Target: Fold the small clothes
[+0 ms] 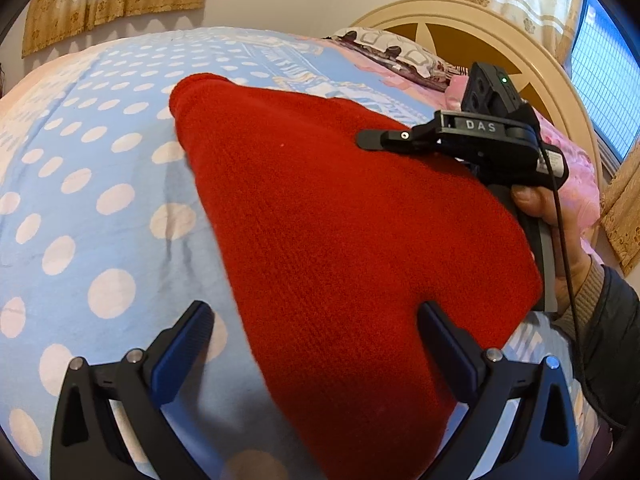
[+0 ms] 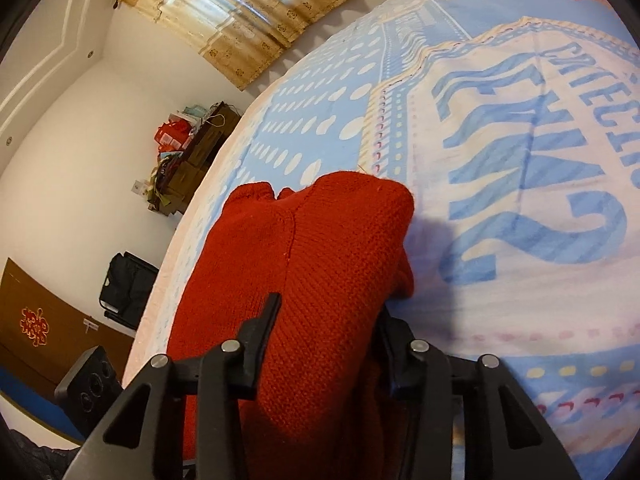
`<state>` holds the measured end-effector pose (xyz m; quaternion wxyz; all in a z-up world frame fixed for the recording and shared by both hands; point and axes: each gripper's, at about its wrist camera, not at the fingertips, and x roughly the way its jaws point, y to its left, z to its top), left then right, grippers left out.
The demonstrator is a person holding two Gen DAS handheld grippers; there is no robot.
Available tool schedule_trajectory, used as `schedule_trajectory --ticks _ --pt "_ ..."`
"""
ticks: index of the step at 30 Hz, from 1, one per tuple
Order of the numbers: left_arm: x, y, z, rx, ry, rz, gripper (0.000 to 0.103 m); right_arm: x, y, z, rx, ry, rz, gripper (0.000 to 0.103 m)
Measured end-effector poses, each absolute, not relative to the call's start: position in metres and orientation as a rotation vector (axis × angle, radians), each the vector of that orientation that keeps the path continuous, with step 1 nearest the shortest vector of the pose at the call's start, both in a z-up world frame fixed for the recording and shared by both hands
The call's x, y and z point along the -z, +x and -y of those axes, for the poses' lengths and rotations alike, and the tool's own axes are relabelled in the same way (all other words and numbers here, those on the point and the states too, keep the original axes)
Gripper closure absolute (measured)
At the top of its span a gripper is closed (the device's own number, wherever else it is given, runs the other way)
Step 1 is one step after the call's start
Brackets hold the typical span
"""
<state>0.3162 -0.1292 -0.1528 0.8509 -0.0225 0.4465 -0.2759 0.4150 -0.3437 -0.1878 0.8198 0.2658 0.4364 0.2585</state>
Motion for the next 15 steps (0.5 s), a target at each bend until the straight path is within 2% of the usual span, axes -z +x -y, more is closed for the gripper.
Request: schedule_trajectory --ticks 4,9,13,15 --pt "0.152 0.315 0.131 0.591 -0.039 -0.939 0.001 0.187 0.413 0.342 -0.534 0.546 -0.920 0.061" --pt "0.150 0.311 0.136 0.631 -0.017 -0.936 0.016 0.184 0.409 0.338 -0.513 0.502 -0.898 0.062" --pt "0.148 0.309 0.138 0.637 -0.018 -0.945 0.024 0.177 0.403 0.331 -0.482 0.434 -0.862 0.066" --pt "0.145 0.306 0.138 0.636 -0.017 -0.945 0.036 0.173 0.397 0.326 -0.467 0.418 -0.844 0.068"
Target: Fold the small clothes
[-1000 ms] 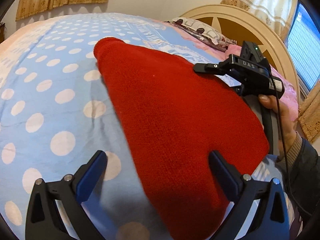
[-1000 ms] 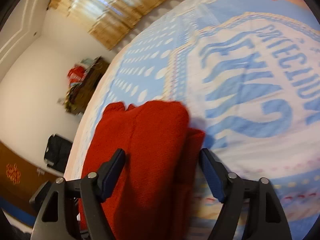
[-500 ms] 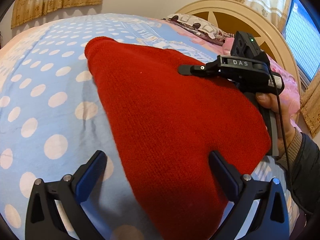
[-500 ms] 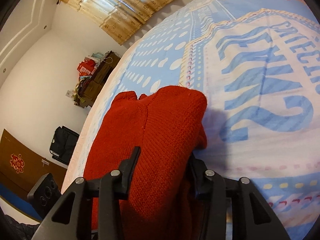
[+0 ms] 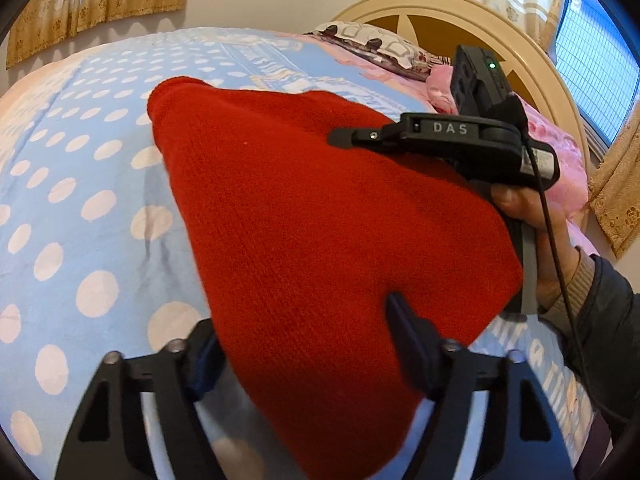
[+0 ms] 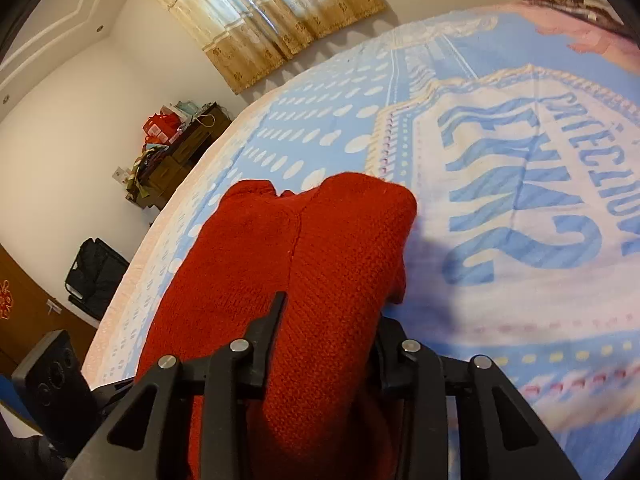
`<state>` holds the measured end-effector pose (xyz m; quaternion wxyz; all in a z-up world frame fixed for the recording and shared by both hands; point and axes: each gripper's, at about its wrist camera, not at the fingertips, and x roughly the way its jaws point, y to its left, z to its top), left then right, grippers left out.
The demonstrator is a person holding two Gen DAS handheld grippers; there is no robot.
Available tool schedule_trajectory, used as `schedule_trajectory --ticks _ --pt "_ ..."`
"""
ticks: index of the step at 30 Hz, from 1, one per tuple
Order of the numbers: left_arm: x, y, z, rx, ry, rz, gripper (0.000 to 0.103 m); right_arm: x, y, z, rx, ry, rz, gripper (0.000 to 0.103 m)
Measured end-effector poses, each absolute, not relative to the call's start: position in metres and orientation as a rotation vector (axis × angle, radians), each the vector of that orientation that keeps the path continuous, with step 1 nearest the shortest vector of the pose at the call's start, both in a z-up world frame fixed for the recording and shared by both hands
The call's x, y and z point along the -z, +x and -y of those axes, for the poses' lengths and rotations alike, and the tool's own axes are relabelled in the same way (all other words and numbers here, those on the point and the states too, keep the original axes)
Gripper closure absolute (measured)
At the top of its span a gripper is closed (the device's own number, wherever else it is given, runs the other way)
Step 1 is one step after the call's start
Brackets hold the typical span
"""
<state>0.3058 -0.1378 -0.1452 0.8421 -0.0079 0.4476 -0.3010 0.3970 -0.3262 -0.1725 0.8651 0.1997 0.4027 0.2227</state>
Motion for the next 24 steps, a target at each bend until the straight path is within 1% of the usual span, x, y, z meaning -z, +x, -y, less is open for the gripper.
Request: schedule_trajectory --ticks 1,3,5,6,15,24 --pt "0.144 0.304 0.139 0.631 -0.011 -0.943 0.039 0.170 0.394 0.325 -0.461 0.415 -0.835 0.069" --pt "0.138 0.300 0.137 0.620 -0.001 -0.932 0.053 0.164 0.387 0.322 -0.448 0.414 -0.813 0.070" --pt "0.134 0.296 0.133 0.612 0.003 -0.929 0.060 0.158 0.379 0.319 -0.443 0.422 -0.798 0.070" --pt "0.132 0.294 0.130 0.612 -0.004 -0.932 0.061 0.154 0.375 0.317 -0.444 0.425 -0.790 0.070" --pt "0.111 0.261 0.102 0.599 0.013 -0.915 0.065 0.134 0.349 0.284 -0.481 0.437 -0.782 0.071" --pt "0.091 0.229 0.049 0.498 0.013 -0.883 0.065 0.120 0.346 0.211 -0.605 0.418 -0.806 0.071"
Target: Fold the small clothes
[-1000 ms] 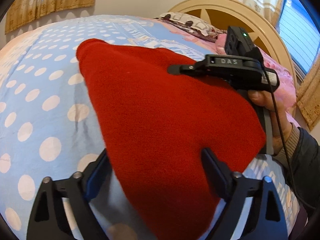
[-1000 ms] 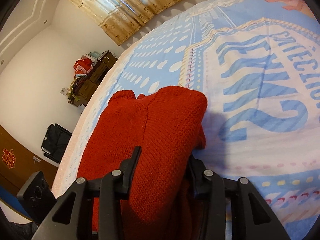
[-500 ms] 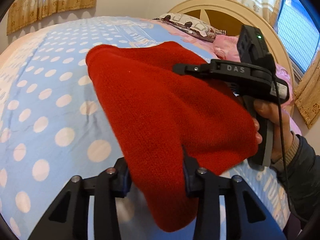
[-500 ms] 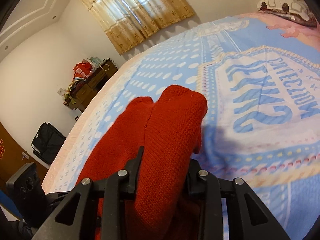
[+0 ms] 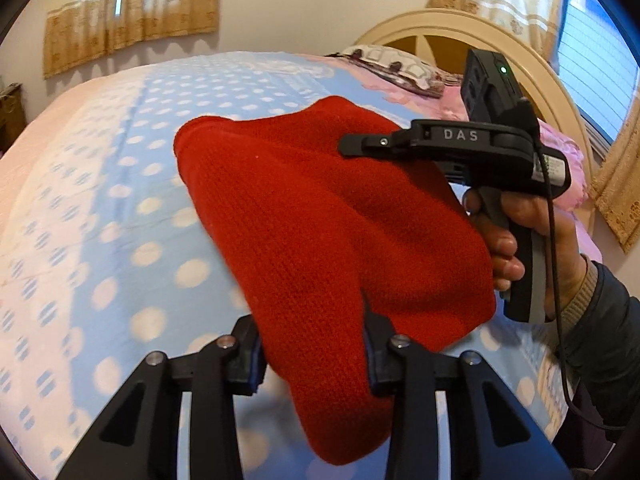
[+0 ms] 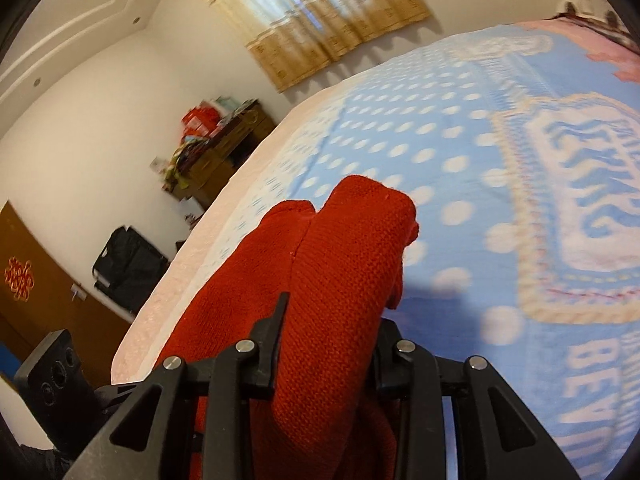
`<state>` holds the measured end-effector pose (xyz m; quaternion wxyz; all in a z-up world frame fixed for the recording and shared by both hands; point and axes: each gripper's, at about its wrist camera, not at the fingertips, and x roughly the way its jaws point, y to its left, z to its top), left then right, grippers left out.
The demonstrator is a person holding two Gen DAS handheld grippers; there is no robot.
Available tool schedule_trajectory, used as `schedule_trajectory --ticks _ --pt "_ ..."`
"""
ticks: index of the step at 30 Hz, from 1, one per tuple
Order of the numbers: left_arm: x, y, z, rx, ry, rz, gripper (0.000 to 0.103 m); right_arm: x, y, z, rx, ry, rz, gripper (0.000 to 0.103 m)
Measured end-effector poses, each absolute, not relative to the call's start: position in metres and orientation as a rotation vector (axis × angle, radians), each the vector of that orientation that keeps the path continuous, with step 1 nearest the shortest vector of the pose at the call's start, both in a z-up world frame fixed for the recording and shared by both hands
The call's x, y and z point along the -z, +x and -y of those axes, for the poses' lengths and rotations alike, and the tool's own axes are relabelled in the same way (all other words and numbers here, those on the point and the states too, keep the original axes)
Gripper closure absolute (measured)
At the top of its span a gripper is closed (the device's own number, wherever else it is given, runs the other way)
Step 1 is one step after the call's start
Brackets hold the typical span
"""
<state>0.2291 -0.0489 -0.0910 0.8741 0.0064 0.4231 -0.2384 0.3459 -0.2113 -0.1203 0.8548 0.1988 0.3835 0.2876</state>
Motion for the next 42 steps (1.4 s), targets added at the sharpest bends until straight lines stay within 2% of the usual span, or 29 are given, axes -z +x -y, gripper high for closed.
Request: schedule_trajectory --ticks 17,42 --pt "0.083 0.189 -0.048 0.298 -0.066 -0.822 0.065 0.104 0.341 0.062 -0.799 0.348 -0.834 0.071" --pt "0.089 0.151 -0.097 0.110 -0.111 -0.803 0.065 0.111 0.327 -0.059 -0.991 0.306 -0.902 0.071"
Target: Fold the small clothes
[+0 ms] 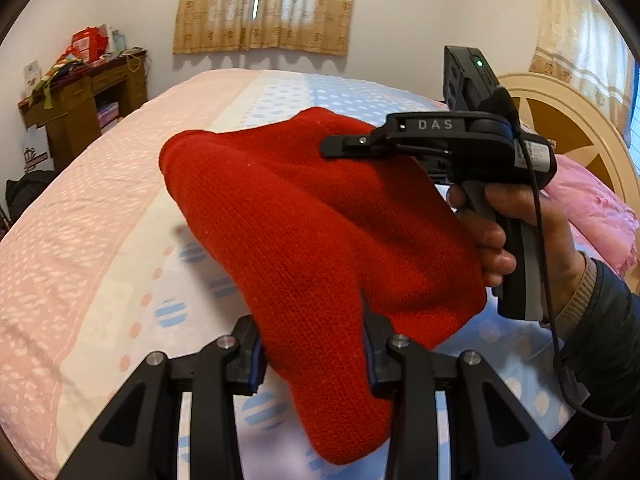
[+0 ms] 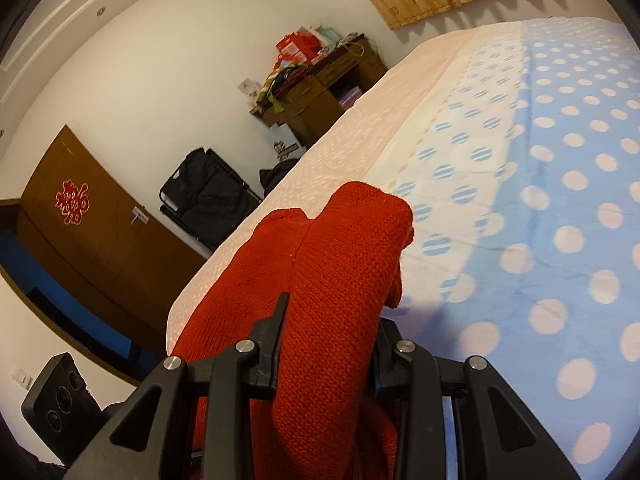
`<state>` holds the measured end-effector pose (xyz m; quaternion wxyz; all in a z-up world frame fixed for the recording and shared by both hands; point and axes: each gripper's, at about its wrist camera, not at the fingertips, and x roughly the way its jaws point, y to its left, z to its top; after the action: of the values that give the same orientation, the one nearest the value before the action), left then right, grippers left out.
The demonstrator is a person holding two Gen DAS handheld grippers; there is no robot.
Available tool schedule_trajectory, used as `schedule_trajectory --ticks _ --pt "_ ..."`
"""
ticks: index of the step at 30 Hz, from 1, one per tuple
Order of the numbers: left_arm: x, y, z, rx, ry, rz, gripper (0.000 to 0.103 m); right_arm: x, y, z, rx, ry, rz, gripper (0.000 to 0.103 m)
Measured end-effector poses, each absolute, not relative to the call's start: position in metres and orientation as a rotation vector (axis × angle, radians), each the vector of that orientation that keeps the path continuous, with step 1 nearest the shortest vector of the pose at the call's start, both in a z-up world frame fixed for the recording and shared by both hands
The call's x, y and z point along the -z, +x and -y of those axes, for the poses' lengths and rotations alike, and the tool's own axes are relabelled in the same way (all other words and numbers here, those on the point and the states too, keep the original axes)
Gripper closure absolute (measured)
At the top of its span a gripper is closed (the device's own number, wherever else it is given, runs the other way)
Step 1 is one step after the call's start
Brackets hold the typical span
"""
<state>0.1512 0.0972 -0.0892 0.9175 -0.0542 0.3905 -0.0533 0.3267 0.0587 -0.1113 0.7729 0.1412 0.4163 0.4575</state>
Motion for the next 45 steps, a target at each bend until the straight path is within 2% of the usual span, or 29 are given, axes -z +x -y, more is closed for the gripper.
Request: schedule_trajectory --ticks 13,24,30,33,43,44,45 --pt "0.112 0.137 -0.120 0.056 -0.168 -0.847 0.065 0.141 0.325 -0.108 -1.020 0.252 -0.981 0.071" --pt "0.129 0.144 -0.129 0.064 -0.206 -0.845 0.065 0.159 0.330 -0.111 -0.980 0.239 -1.028 0.070" --pt "0.134 0.135 -0.130 0.063 -0.228 -0.837 0.059 0.164 0.330 -0.112 -0.964 0.229 -1.043 0.069" --pt "0.132 0.131 -0.129 0.054 -0.224 -0.840 0.054 0.165 0.331 -0.112 -0.952 0.232 -1.052 0.064" --pt "0.101 0.098 -0.132 0.034 -0.152 -0.780 0.054 0.145 0.321 -0.086 -0.878 0.214 -0.981 0.059" --pt "0.093 0.096 -0.135 0.016 -0.138 -0.755 0.052 0.140 0.319 -0.082 -0.873 0.214 -0.962 0.059" --pt "0.084 0.096 -0.138 0.000 -0.133 -0.724 0.045 0.133 0.315 -0.077 -0.864 0.215 -0.940 0.058"
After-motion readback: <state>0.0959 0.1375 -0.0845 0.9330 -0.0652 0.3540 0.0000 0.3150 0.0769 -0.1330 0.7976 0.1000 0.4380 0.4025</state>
